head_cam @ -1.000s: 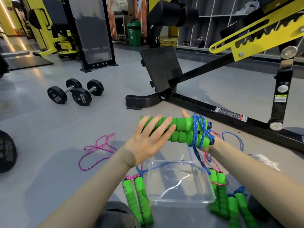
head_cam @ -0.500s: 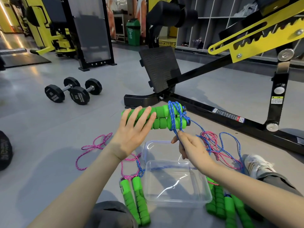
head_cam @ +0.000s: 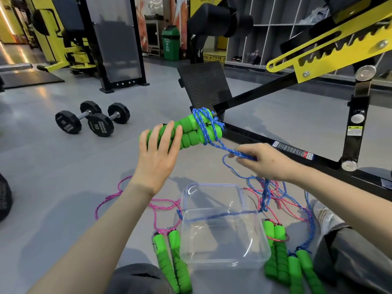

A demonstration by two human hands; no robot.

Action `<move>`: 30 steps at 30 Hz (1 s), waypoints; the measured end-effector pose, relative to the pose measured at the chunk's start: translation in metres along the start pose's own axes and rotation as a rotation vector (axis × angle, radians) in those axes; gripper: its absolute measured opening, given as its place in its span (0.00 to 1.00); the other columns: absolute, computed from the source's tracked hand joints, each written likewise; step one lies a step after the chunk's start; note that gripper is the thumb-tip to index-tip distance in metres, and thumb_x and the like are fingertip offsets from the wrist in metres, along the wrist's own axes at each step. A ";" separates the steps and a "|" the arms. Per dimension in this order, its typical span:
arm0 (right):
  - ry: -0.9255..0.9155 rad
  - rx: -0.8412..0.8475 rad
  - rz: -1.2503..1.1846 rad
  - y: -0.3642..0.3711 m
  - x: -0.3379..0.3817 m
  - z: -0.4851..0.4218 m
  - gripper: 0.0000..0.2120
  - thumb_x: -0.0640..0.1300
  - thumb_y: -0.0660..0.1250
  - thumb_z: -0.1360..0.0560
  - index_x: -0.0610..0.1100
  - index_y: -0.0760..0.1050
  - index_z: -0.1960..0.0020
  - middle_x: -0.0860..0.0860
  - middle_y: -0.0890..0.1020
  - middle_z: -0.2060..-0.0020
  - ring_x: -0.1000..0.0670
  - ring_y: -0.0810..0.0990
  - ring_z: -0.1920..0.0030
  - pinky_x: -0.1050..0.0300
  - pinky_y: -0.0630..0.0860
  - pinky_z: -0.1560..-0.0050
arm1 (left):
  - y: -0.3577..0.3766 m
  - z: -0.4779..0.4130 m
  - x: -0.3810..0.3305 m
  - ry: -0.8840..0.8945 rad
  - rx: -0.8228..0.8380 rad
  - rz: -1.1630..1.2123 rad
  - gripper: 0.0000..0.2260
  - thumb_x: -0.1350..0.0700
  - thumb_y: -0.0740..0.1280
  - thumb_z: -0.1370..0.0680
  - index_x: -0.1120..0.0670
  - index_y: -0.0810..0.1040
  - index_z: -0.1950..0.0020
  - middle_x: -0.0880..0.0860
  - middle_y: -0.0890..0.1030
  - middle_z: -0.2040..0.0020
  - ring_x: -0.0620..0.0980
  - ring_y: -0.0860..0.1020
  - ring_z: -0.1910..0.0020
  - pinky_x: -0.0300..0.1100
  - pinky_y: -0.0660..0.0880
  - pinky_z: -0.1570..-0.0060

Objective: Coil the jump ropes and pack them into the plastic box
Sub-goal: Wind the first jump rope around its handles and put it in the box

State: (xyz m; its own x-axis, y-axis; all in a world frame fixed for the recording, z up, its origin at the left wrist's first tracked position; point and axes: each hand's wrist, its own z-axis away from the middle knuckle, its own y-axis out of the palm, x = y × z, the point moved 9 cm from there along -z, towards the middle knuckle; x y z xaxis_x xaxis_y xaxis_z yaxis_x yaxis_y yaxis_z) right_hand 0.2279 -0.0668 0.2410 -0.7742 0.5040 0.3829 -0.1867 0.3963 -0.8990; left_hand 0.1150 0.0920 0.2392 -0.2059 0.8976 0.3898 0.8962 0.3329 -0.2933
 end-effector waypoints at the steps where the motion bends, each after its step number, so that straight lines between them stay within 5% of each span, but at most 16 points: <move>1: 0.021 -0.029 0.053 -0.006 -0.007 -0.004 0.07 0.41 0.63 0.23 0.46 0.79 0.48 0.58 0.71 0.72 0.61 0.71 0.72 0.70 0.66 0.69 | 0.000 0.000 0.000 -0.002 0.004 -0.003 0.18 0.71 0.53 0.21 0.65 0.67 0.32 0.64 0.67 0.35 0.65 0.68 0.41 0.60 0.66 0.43; 5: 0.034 -0.087 0.188 -0.031 -0.019 -0.012 0.10 0.46 0.62 0.22 0.42 0.75 0.57 0.48 0.73 0.70 0.46 0.70 0.67 0.55 0.66 0.66 | 0.003 0.004 0.002 0.023 0.033 -0.026 0.18 0.71 0.50 0.21 0.65 0.67 0.32 0.64 0.67 0.36 0.64 0.68 0.41 0.60 0.66 0.44; 11: 0.124 0.013 0.222 -0.012 -0.020 -0.024 0.14 0.53 0.54 0.19 0.46 0.66 0.60 0.50 0.70 0.70 0.45 0.70 0.65 0.51 0.66 0.63 | -0.002 -0.005 0.010 -0.085 0.011 0.023 0.19 0.71 0.50 0.22 0.65 0.66 0.32 0.64 0.66 0.35 0.64 0.68 0.41 0.59 0.66 0.45; 17: 0.035 -0.354 0.218 -0.050 -0.005 -0.022 0.13 0.50 0.56 0.20 0.43 0.64 0.59 0.47 0.71 0.71 0.40 0.70 0.67 0.51 0.64 0.67 | -0.001 -0.003 0.005 -0.014 0.038 0.011 0.19 0.71 0.48 0.21 0.65 0.66 0.32 0.64 0.67 0.36 0.64 0.68 0.41 0.61 0.71 0.46; 21: -0.069 -0.024 0.141 -0.042 -0.002 -0.016 0.20 0.55 0.59 0.23 0.42 0.69 0.66 0.49 0.69 0.75 0.50 0.67 0.72 0.55 0.64 0.68 | 0.008 0.012 0.023 -0.110 0.076 0.007 0.21 0.71 0.52 0.24 0.65 0.65 0.31 0.64 0.66 0.35 0.64 0.68 0.42 0.60 0.69 0.47; 23: -0.011 -0.049 0.075 -0.046 -0.015 -0.012 0.22 0.56 0.57 0.22 0.41 0.72 0.66 0.50 0.70 0.75 0.52 0.67 0.72 0.59 0.64 0.69 | 0.011 0.017 0.027 -0.091 0.079 0.032 0.22 0.72 0.55 0.26 0.66 0.65 0.32 0.64 0.66 0.35 0.64 0.68 0.43 0.60 0.70 0.48; 26: 0.158 -0.334 0.007 -0.073 -0.048 -0.008 0.22 0.51 0.55 0.20 0.38 0.73 0.63 0.50 0.70 0.74 0.50 0.69 0.70 0.56 0.65 0.66 | 0.010 0.028 0.031 -0.078 0.076 0.071 0.21 0.71 0.57 0.25 0.66 0.65 0.31 0.64 0.66 0.35 0.64 0.68 0.43 0.60 0.72 0.48; 30: 0.386 -0.130 0.176 -0.040 -0.098 -0.009 0.18 0.50 0.55 0.19 0.39 0.76 0.56 0.43 0.79 0.63 0.41 0.77 0.59 0.51 0.72 0.58 | 0.007 0.024 0.047 -0.241 0.071 0.128 0.24 0.64 0.64 0.26 0.67 0.64 0.31 0.63 0.64 0.34 0.63 0.66 0.41 0.58 0.66 0.44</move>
State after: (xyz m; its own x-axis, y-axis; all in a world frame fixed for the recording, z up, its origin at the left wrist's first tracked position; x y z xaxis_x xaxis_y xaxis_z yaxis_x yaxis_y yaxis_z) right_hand 0.3166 -0.1252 0.2413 -0.5000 0.8124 0.2999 0.0245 0.3594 -0.9329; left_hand 0.1027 0.1433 0.2345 -0.1883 0.9736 0.1292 0.8927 0.2245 -0.3908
